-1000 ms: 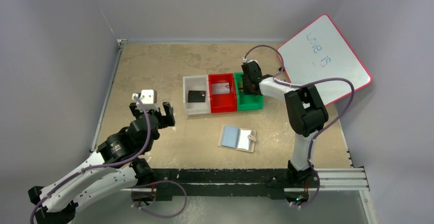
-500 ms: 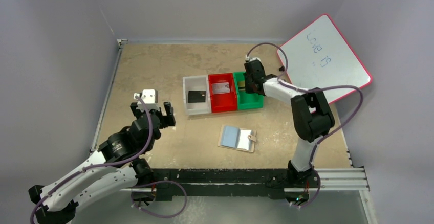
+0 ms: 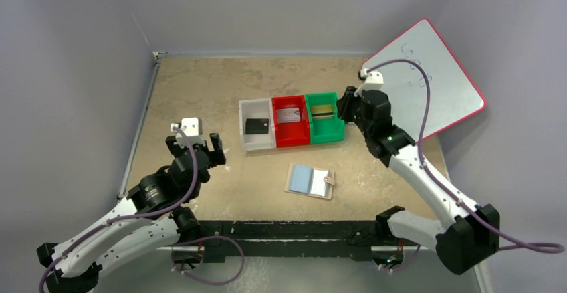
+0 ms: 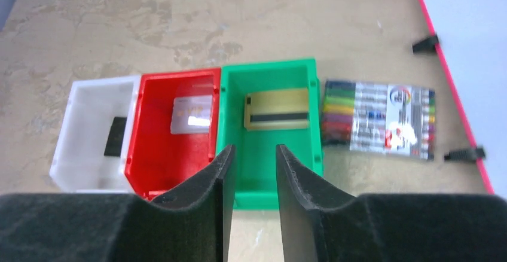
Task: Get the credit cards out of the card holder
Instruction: Remove the credit card from the card holder.
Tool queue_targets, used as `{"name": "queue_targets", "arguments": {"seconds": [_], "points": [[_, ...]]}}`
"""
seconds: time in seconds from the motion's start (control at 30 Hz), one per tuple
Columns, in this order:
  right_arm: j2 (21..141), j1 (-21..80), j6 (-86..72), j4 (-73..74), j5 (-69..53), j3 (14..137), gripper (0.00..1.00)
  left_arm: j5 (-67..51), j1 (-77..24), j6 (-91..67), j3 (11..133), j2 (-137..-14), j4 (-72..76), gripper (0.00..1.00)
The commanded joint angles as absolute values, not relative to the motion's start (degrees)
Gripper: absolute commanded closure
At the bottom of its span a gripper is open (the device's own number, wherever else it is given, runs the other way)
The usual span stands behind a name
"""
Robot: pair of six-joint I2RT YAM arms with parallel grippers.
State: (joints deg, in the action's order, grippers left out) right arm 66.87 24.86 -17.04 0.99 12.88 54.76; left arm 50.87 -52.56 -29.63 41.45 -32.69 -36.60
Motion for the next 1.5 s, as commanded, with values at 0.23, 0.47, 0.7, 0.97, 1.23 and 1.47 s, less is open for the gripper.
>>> {"name": "queue_targets", "arguments": {"seconds": [0.23, 0.47, 0.7, 0.97, 1.23, 1.47], "points": [[56.67, 25.13, -37.34, 0.31, 7.66, 39.51, 0.34, 56.26, -52.46, -32.54, 43.4, -28.26, -36.91, 0.2], [61.0, 37.28, -43.08, 2.54, 9.56, 38.74, 0.29, 56.6, -52.46, -32.72, 43.72, -29.35, -37.36, 0.21], [75.21, 55.28, -52.8, 13.89, 25.07, 46.84, 0.29, 56.64, -52.42, -32.93, 43.92, -29.91, -37.51, 0.2], [89.08, 64.25, -64.74, 27.26, 34.1, 54.95, 0.29, 57.35, -52.43, -33.56, 44.05, -29.98, -38.25, 0.21], [92.43, 65.39, -66.04, 30.11, 34.78, 57.33, 0.31, 57.8, -52.4, -33.7, 44.11, -29.58, -38.41, 0.21], [94.25, 65.47, -66.07, 28.09, 32.63, 56.07, 0.37, 58.52, -52.39, -34.24, 44.36, -29.82, -39.0, 0.21]]}}
